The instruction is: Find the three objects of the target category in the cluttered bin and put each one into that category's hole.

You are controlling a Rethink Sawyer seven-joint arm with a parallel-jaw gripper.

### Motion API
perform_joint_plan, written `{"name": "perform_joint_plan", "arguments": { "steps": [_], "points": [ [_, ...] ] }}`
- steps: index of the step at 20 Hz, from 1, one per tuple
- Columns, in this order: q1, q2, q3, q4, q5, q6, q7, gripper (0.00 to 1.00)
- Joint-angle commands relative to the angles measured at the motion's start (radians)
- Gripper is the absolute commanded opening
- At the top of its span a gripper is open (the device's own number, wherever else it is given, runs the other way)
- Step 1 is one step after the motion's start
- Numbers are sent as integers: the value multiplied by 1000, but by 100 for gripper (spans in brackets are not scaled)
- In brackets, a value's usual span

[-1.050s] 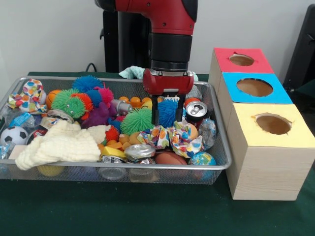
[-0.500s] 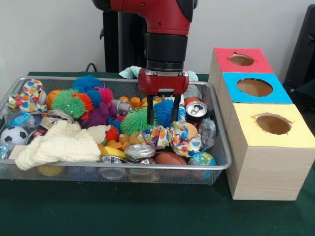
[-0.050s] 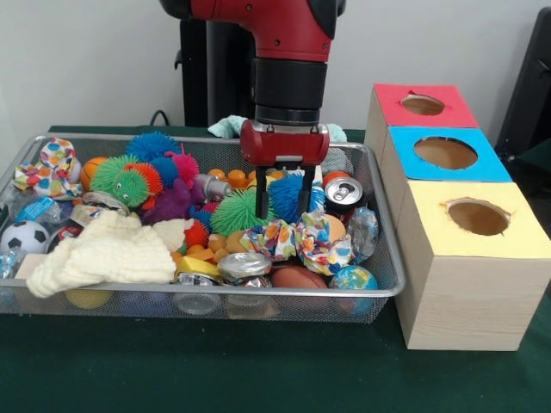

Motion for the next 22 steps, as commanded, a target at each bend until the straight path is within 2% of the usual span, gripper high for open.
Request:
{"name": "perform_joint_plan", "arguments": {
  "steps": [1, 5, 13, 22],
  "points": [
    [-31, 32, 76, 24, 19, -103, 198, 100],
    [-2, 12, 58, -4, 21, -73, 174, 100],
    [-34, 36, 115, -79, 17, 30, 105, 100],
    [-61, 63, 143, -110, 0, 55, 74, 100]
  ]
}}
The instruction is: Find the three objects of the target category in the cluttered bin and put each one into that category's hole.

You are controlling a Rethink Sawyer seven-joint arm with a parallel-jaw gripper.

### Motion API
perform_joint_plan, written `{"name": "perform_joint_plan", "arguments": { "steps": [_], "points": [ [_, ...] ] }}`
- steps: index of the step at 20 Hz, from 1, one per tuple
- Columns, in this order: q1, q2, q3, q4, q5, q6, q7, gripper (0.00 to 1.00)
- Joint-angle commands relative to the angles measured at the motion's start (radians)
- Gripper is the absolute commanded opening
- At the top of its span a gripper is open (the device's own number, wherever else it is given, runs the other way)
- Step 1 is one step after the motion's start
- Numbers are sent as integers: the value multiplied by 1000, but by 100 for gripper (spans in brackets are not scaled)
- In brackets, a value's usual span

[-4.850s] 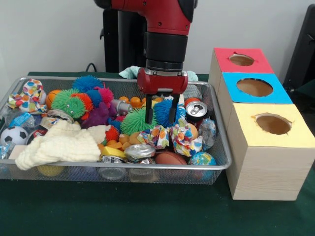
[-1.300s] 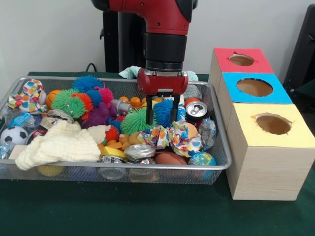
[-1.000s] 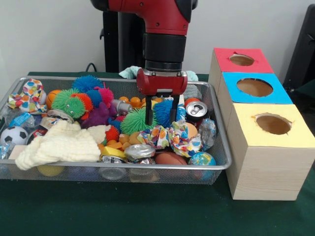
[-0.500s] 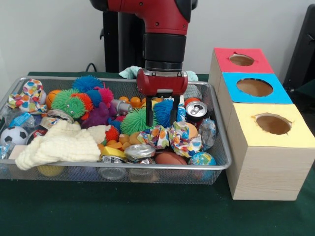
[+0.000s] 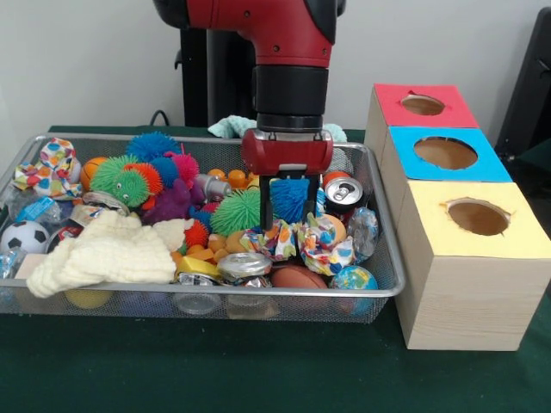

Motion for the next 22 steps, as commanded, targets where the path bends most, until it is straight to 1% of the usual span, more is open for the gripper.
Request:
{"name": "perform_joint_plan", "arguments": {
  "steps": [1, 3, 8, 15, 19, 22],
  "points": [
    [-27, 46, 95, -87, 3, 87, 79, 100],
    [-16, 45, 77, -89, 9, 95, 84, 100],
    [26, 17, 29, -82, 20, 110, 96, 100],
    [30, 22, 20, -70, 18, 89, 106, 100],
    [23, 39, 25, -76, 25, 88, 112, 100],
    [21, 37, 19, -63, 27, 74, 123, 100]
  ]
}}
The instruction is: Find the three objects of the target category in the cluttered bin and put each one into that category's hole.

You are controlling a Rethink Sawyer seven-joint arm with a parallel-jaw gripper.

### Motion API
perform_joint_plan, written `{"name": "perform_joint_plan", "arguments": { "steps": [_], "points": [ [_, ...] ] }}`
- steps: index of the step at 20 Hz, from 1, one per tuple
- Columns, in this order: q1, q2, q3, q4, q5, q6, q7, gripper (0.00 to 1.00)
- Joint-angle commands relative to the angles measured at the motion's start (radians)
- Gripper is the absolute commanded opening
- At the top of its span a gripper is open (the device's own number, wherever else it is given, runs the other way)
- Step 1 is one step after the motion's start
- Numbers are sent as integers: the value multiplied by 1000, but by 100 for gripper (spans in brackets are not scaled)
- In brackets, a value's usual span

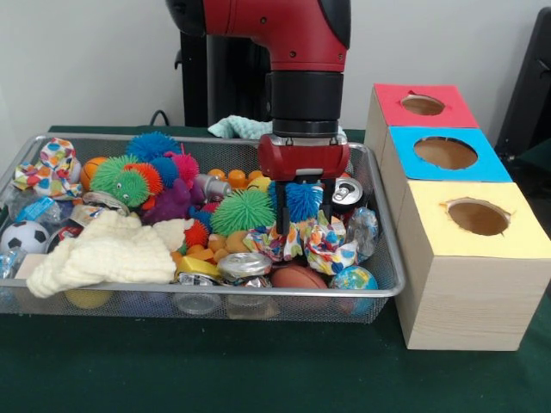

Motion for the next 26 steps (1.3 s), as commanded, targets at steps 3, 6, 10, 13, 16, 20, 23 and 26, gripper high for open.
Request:
{"name": "perform_joint_plan", "arguments": {
  "steps": [3, 6, 10, 13, 16, 20, 23, 26],
  "points": [
    [-9, 27, 14, -46, 31, 74, 129, 100],
    [1, 21, -3, -30, 31, 57, 140, 100],
    [5, 8, -8, -37, 32, 76, 131, 100],
    [-19, 8, 10, -40, 27, 100, 114, 100],
    [-21, 11, -4, -35, 34, 120, 115, 100],
    [-46, 15, 7, -35, 4, 86, 100, 100],
    [-77, 43, 36, -57, -21, 62, 79, 100],
    [-85, 51, 36, -78, -33, 66, 60, 100]
  ]
}}
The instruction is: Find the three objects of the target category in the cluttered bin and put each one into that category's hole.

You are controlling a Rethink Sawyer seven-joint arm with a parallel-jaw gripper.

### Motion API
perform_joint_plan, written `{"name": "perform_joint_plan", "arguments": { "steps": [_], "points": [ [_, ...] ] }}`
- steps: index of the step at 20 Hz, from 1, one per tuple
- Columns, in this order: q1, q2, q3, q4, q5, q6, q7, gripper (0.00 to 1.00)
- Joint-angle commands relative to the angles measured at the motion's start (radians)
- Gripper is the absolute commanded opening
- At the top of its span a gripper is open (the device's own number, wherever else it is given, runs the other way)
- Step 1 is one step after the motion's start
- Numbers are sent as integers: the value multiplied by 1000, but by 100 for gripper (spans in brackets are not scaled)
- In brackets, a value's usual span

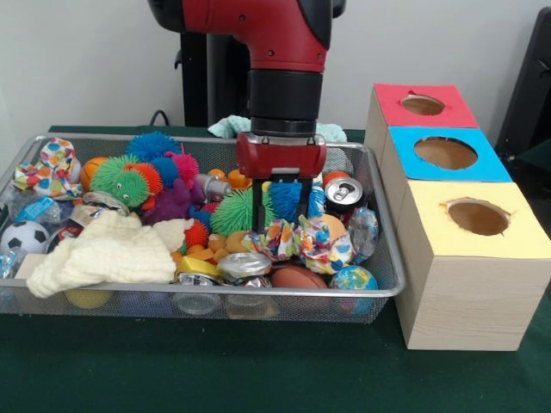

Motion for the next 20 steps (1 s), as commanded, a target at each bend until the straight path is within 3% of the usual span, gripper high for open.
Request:
{"name": "perform_joint_plan", "arguments": {
  "steps": [1, 6, 15, 20],
  "points": [
    [-33, 45, 35, -89, -37, 69, 55, 100],
    [26, 33, -36, -110, -42, 90, 43, 100],
    [8, 60, -20, -88, -36, 84, 63, 100],
    [32, 44, -24, -75, -2, 137, 78, 100]
  ]
}}
